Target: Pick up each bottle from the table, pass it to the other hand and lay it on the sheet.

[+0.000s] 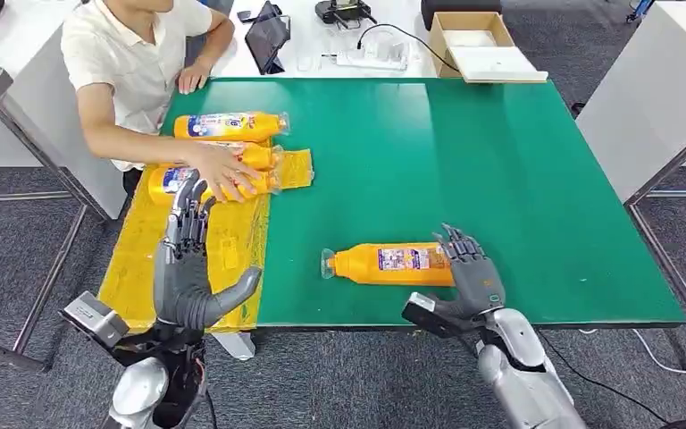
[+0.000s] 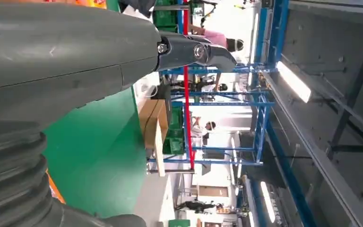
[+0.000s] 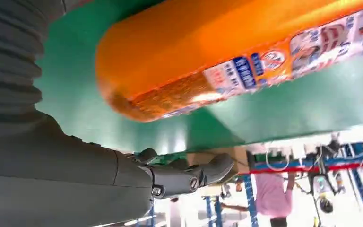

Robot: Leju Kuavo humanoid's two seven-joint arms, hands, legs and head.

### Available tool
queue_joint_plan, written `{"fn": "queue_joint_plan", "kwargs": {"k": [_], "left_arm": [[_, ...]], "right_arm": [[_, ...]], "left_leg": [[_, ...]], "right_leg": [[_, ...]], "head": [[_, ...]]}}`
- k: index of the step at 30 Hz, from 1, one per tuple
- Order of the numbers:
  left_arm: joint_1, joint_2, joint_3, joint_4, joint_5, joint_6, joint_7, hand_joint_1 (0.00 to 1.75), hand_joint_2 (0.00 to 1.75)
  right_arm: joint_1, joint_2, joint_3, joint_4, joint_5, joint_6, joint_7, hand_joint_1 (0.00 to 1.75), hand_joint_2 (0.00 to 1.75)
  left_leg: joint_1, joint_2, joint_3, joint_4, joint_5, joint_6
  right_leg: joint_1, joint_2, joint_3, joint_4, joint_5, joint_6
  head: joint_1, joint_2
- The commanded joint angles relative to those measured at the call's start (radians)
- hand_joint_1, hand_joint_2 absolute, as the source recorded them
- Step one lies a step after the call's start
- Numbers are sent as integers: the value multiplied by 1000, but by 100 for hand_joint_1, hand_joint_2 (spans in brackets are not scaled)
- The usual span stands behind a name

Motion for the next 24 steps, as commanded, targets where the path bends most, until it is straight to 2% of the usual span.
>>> {"fn": "queue_joint_plan", "kwargs": {"k": [1, 5, 11, 13, 21, 24], "left_arm": [[-50, -2, -25, 90, 7, -9, 13, 0, 175], [-64, -4, -32, 107, 9, -11, 15, 0, 175], [-67, -4, -36, 110, 12, -12, 16, 0, 175], [-76, -2, -41, 120, 15, -13, 17, 0, 175], [-79, -2, -42, 124, 16, -13, 17, 0, 175], [-101, -1, -54, 146, 29, -19, 19, 0, 175]], "right_arm": [[-152, 2, 106, 227, -1, 80, 30, 0, 175], [-193, 10, 120, 315, -6, 109, 39, 0, 175], [-206, 10, 127, 347, -7, 121, 43, 0, 175], [-227, 19, 105, 400, -52, 166, 46, 0, 175], [-233, 20, 101, 416, -64, 177, 43, 0, 175], [-261, 7, 92, 497, -112, 271, 56, 0, 175]], "left_leg": [[0, 2, 3, -1, -1, -1], [1, 3, 4, -1, -1, -2], [1, 2, 4, -1, -1, -2], [1, 2, 5, -1, -2, -2], [0, 1, 4, -1, -1, -1], [1, 1, 7, -1, -1, -2]], "right_leg": [[1, 1, 3, -1, -1, -1], [1, 1, 4, -1, -1, -2], [1, 0, 4, -1, -1, -2], [1, 0, 5, -1, -1, -2], [1, 0, 4, -1, -1, -1], [1, -1, 6, -2, -1, -2]], "head": [[0, 0], [0, 0], [0, 0], [0, 0], [0, 0], [0, 0]]}}
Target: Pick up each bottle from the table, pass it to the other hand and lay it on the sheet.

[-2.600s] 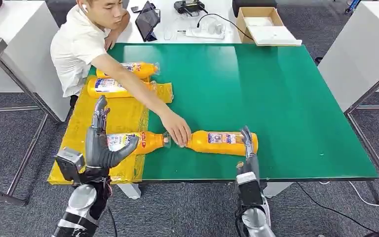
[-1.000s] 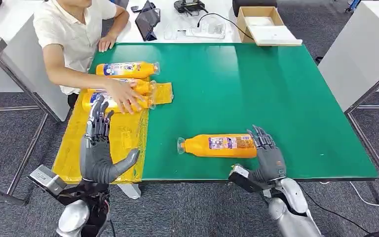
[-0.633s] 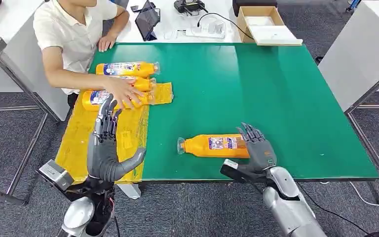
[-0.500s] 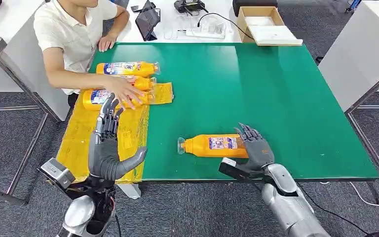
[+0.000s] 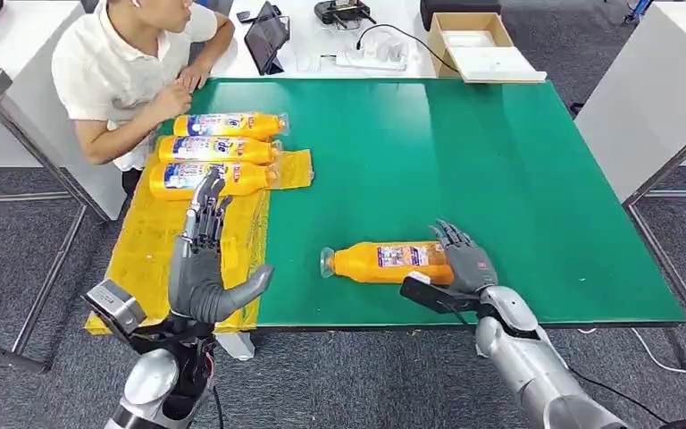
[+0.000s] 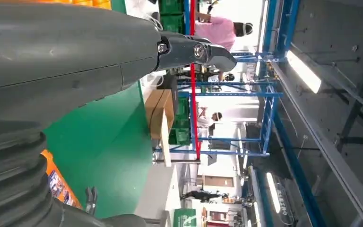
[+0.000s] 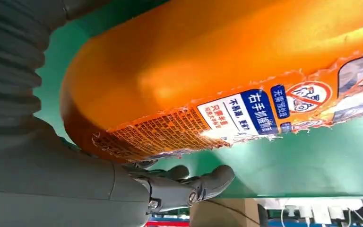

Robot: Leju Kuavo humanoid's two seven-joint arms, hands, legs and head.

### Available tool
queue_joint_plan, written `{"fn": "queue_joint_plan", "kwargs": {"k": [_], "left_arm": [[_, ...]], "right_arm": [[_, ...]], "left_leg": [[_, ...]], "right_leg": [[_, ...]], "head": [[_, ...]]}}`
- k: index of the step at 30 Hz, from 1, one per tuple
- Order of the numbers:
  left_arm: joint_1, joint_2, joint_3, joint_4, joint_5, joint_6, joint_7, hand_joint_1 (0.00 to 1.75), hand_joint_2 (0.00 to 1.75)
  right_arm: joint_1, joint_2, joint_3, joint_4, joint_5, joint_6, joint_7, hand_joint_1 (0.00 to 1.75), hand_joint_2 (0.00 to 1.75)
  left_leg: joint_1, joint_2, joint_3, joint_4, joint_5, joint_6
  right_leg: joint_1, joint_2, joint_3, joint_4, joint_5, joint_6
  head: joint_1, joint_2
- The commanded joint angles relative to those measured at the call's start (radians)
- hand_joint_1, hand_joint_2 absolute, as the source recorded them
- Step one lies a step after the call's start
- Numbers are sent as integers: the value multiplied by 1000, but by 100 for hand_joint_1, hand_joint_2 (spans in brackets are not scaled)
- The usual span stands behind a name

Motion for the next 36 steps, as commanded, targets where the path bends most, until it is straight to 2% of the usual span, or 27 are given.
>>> {"fn": "queue_joint_plan", "kwargs": {"k": [1, 2, 3, 4, 5, 11, 17, 23, 26, 28, 31, 32, 35, 36], "left_arm": [[-67, 7, -35, 95, 15, -8, 6, 0, 175], [-74, 6, -39, 101, 17, -10, 6, 0, 175], [-79, 5, -42, 106, 19, -13, 5, 0, 175], [-82, 6, -44, 109, 21, -15, 5, 0, 175], [-84, 7, -45, 111, 22, -17, 4, 0, 175], [-106, 5, -53, 137, 30, -36, 3, 0, 175], [-112, 4, -56, 139, 30, -39, 2, 0, 175], [-105, 9, -47, 141, 46, -39, -2, 0, 175], [-70, 3, -15, 118, 83, -19, 7, 0, 175], [-28, -9, -5, 90, 111, 1, 13, 0, 175], [66, -9, -26, 64, 115, 9, -3, 0, 175], [124, -13, -37, 61, 111, 13, -7, 0, 175], [181, -5, -63, 71, 120, 5, -21, 0, 175], [184, -4, -65, 72, 122, 3, -24, 0, 175]], "right_arm": [[-70, 1, 4, 223, -64, 129, 17, 0, 175], [-78, -6, 10, 245, -63, 140, 16, 0, 175], [-81, -15, 21, 258, -54, 145, 15, 44, 175], [-83, -19, 23, 265, -56, 154, 6, 150, 175], [-85, -22, 28, 272, -53, 163, 2, 175, 175], [-116, -40, 85, 299, -23, 251, 8, 175, 175], [-129, -34, 105, 297, -27, 261, -17, 175, 175], [-85, -29, 38, 251, -148, 277, -160, 175, 175], [-30, 6, -25, 151, -240, 160, -241, 175, 175], [38, 54, -109, 12, -344, 72, -297, 175, 175], [171, 123, -206, -249, -498, 29, -348, 175, 175], [246, 150, -218, -372, -533, 18, -354, 175, 175], [343, 182, -214, -523, -597, 13, -349, 175, 175], [349, 184, -210, -533, -599, 11, -347, 175, 175]], "left_leg": [[1, -1, 3, -1, 0, -2], [1, -1, 5, -1, -1, -2], [1, -2, 5, -1, 0, -2], [1, -1, 5, -1, 0, -1], [1, -2, 6, -1, 0, -2], [1, 2, 11, -1, 0, -1], [1, 1, 14, -1, 0, -1], [1, 1, 17, -2, 0, -1], [2, 3, 17, -3, -1, -1], [2, 5, 17, -3, -1, -2], [1, 7, 14, -2, -2, -1], [2, 9, 15, -3, -3, -2], [2, 9, 12, -2, -4, -2], [1, 5, 10, -2, -4, -2]], "right_leg": [[1, -2, 4, -1, -1, -2], [2, -2, 6, -2, -1, -2], [1, -3, 5, -1, -1, -2], [1, -2, 5, -2, 0, -1], [2, -4, 7, -2, -1, -2], [2, -3, 11, -3, 0, -2], [2, -2, 14, -3, 0, -2], [2, -2, 16, -4, 0, -2], [2, -1, 16, -4, 0, -2], [2, 2, 16, -4, 0, -2], [2, 4, 13, -2, 0, -1], [2, 6, 14, -3, 0, -3], [2, 6, 10, -1, -2, -3], [2, 3, 9, -1, -2, -2]], "head": [[0, 0], [0, 0], [0, 0], [0, 0], [0, 0], [0, 0], [1, 0], [0, 0], [0, 0], [0, 0], [1, 0], [0, 0], [0, 0], [0, 0]]}}
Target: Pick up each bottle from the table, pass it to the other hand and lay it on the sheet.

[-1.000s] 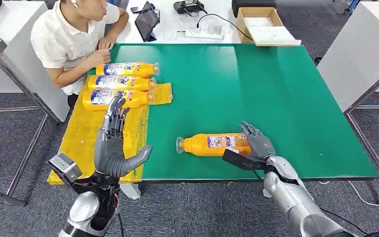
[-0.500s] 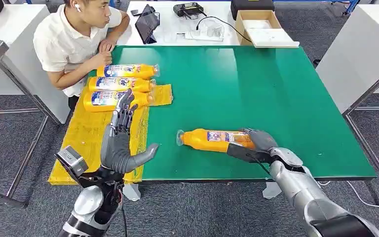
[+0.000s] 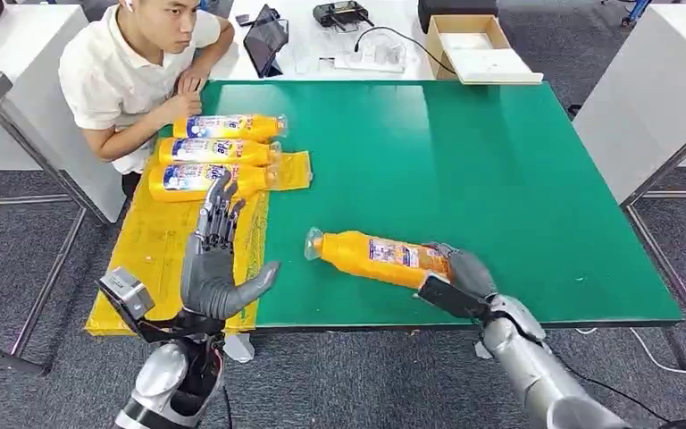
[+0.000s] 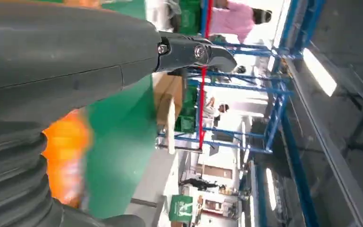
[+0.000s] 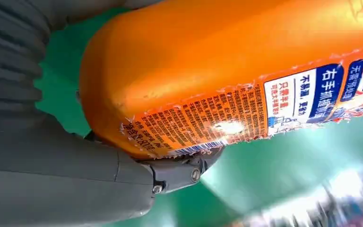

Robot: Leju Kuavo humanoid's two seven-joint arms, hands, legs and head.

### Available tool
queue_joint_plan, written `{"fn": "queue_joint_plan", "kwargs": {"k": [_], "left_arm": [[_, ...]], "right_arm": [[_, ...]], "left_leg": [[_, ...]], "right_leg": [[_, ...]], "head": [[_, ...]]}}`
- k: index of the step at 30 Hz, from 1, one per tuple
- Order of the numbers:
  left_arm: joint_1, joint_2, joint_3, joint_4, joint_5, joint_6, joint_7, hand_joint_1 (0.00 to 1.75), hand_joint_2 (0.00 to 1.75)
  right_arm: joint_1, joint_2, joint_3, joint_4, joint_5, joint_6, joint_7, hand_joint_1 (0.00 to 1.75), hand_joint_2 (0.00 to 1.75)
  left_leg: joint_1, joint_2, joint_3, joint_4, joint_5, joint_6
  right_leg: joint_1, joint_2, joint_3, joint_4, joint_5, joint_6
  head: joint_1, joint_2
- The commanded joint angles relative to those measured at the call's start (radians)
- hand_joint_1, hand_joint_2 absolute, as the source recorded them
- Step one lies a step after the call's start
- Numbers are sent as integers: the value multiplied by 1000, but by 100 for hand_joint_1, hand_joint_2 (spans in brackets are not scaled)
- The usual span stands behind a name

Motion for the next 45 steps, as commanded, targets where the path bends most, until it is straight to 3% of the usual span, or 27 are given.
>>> {"fn": "queue_joint_plan", "kwargs": {"k": [1, 4, 7, 15, 19, 27, 45], "left_arm": [[177, 4, -35, 11, 11, -1, -22, 0, 175], [172, 2, -31, 9, 14, 0, -16, 0, 175], [208, -5, -43, -1, 24, 16, -19, 0, 175], [282, 20, -10, -89, 143, 12, -12, 0, 175], [289, 43, -24, -69, 221, -64, 39, 0, 175], [211, 11, -5, -36, 260, -215, 48, 0, 175], [195, -1, -21, -23, 148, -231, -11, 0, 175]], "right_arm": [[288, 154, -155, -520, -161, -34, -23, 175, 175], [286, 158, -163, -520, -180, -42, -33, 175, 175], [360, 202, -169, -637, -236, -67, -100, 175, 175], [422, 218, -138, -746, -255, -90, -96, 175, 175], [412, 210, -88, -719, -240, -51, -96, 175, 175], [316, 250, 226, -533, -142, 18, -133, 175, 175], [291, 253, 326, -467, -158, 51, -137, 175, 175]], "left_leg": [[2, 3, 4, -2, -3, -3], [1, -2, 2, 0, -4, -3], [1, -2, -2, 0, -4, -3], [0, -3, -5, -1, -4, -2], [1, -1, -1, -1, -5, -3], [1, -1, -4, -1, -3, -2], [1, -2, -1, -1, -4, -3]], "right_leg": [[2, 1, 3, -2, -3, -3], [2, -2, 2, 0, -5, -3], [1, -2, -2, 0, -5, -3], [0, -2, -5, 0, -3, -3], [1, -1, -2, -1, -4, -4], [1, 0, -5, -1, -2, -3], [1, -2, -2, -1, -3, -4]], "head": [[0, 0], [0, 0], [0, 0], [0, 0], [0, 0], [1, 0], [1, 0]]}}
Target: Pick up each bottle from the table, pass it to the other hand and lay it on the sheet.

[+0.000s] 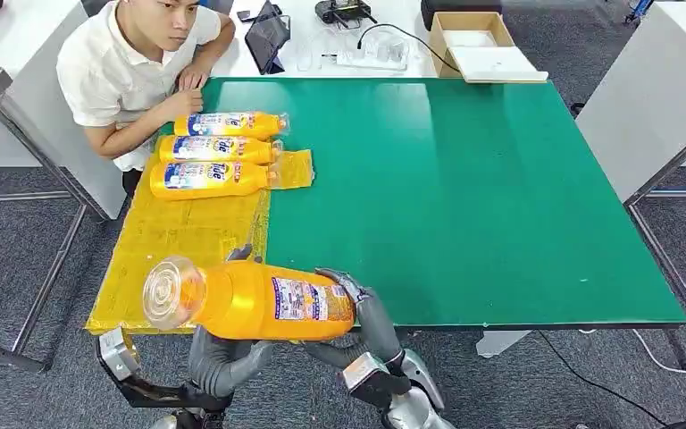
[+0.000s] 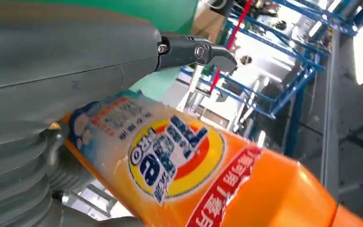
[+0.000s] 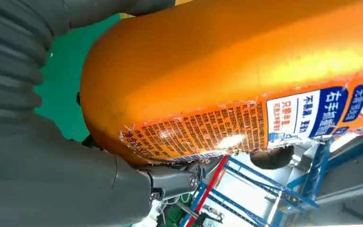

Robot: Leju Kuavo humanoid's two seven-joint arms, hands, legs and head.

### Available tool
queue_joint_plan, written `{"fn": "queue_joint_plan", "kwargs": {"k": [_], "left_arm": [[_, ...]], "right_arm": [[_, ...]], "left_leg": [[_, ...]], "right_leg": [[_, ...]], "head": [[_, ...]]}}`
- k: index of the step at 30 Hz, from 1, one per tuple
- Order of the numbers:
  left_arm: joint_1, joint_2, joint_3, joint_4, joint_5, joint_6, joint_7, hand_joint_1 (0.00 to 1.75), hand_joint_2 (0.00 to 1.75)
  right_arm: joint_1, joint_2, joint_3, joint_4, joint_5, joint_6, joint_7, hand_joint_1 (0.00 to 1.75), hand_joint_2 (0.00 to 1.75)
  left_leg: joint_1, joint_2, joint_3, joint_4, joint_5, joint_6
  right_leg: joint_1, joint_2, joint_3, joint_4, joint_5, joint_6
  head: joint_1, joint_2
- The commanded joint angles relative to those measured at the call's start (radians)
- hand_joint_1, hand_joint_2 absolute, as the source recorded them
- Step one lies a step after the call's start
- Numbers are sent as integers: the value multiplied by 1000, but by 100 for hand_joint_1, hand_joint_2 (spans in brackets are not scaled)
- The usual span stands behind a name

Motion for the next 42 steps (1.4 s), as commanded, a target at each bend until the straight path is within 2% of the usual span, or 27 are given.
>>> {"fn": "queue_joint_plan", "kwargs": {"k": [1, 10, 20, 21, 22, 26, 27, 28, 29, 30, 31, 34, 36, 40, 41, 42], "left_arm": [[-49, -5, -10, 56, -108, 26, -49, 0, 175], [-53, 6, -32, 69, -183, 3, -86, 0, 175], [-61, 5, -29, 95, -191, -7, -80, 0, 175], [-65, 3, -25, 109, -166, -26, -55, 24, 175], [-69, 4, -24, 115, -158, -39, -53, 175, 175], [-78, 11, -27, 131, -124, -107, -58, 175, 175], [-78, 13, -28, 136, -91, -144, -48, 175, 175], [-78, 16, -25, 143, -39, -186, -24, 175, 175], [-73, 16, -18, 142, -37, -191, -23, 175, 175], [-73, 21, -18, 142, -35, -212, -24, 175, 175], [-71, 21, -14, 142, -31, -220, -24, 175, 175], [-70, 21, -11, 141, -31, -232, -21, 175, 175], [-68, 23, -9, 141, -38, -241, -21, 175, 175], [-71, 20, 3, 146, -37, -255, -23, 175, 175], [-71, 18, 7, 143, -34, -267, -25, 175, 175], [-72, 17, 8, 142, -30, -274, -26, 175, 175]], "right_arm": [[-51, -3, 96, 103, -7, 18, -4, 175, 175], [-72, -18, 113, 163, 6, 47, 58, 175, 175], [-78, -30, 143, 162, 43, 57, 63, 175, 175], [-77, -32, 150, 155, 51, 60, 64, 175, 175], [-78, -33, 155, 153, 52, 68, 60, 175, 175], [-75, -30, 158, 157, 39, 95, 46, 175, 175], [-74, -31, 161, 156, 42, 94, 39, 166, 175], [-74, -34, 169, 149, 56, 87, 26, 91, 175], [-72, -36, 177, 138, 58, 97, 17, 26, 175], [-63, -41, 183, 108, 53, 110, 4, 23, 175], [-59, -42, 184, 90, 53, 110, 5, 28, 175], [-55, -45, 187, 71, 56, 112, 10, 30, 175], [-53, -46, 183, 61, 53, 119, 21, 0, 175], [-49, -53, 179, 34, 63, 109, 7, 0, 175], [-41, -58, 185, 13, 73, 105, -15, 0, 0], [-38, -61, 189, 3, 73, 106, -33, 0, 0]], "left_leg": [[1, 1, 4, -1, -1, -2], [1, 1, 6, -2, -1, -1], [1, 0, 5, -2, -1, -2], [1, 0, 3, -1, 0, -1], [1, 1, 6, -2, -1, -2], [1, 0, 5, -1, -1, -2], [1, 0, 5, -1, -1, -2], [1, 0, 3, -1, 0, -1], [1, 1, 6, -2, -1, -2], [1, 1, 4, -1, -1, -1], [0, 0, 3, -1, 0, -1], [1, 0, 5, -1, -2, -2], [1, 0, 4, -1, -1, -1], [1, 0, 3, -1, -1, -1], [1, 0, 5, -1, -2, -2], [1, 0, 3, -1, -1, -1]], "right_leg": [[1, 0, 4, -1, -1, -2], [1, -1, 6, -2, -1, -2], [1, -1, 5, -2, -1, -2], [1, -1, 3, -1, -1, -1], [2, -1, 6, -2, -2, -2], [2, -2, 5, -1, -2, -2], [2, -2, 5, -1, -1, -2], [1, -1, 3, -1, -1, -1], [2, -1, 5, -2, -1, -2], [1, -1, 4, -1, -1, -2], [1, -1, 2, -1, -1, -1], [2, -2, 5, -1, -2, -2], [1, -1, 3, -1, -1, -2], [1, -1, 2, 0, -1, -1], [2, -2, 5, 0, -2, -2], [1, -1, 3, 0, -1, -2]], "head": [[0, 0], [0, 0], [0, 0], [0, 0], [0, 0], [0, 0], [0, 0], [0, 0], [0, 0], [0, 0], [0, 0], [0, 0], [0, 0], [0, 0], [0, 0], [0, 0]]}}
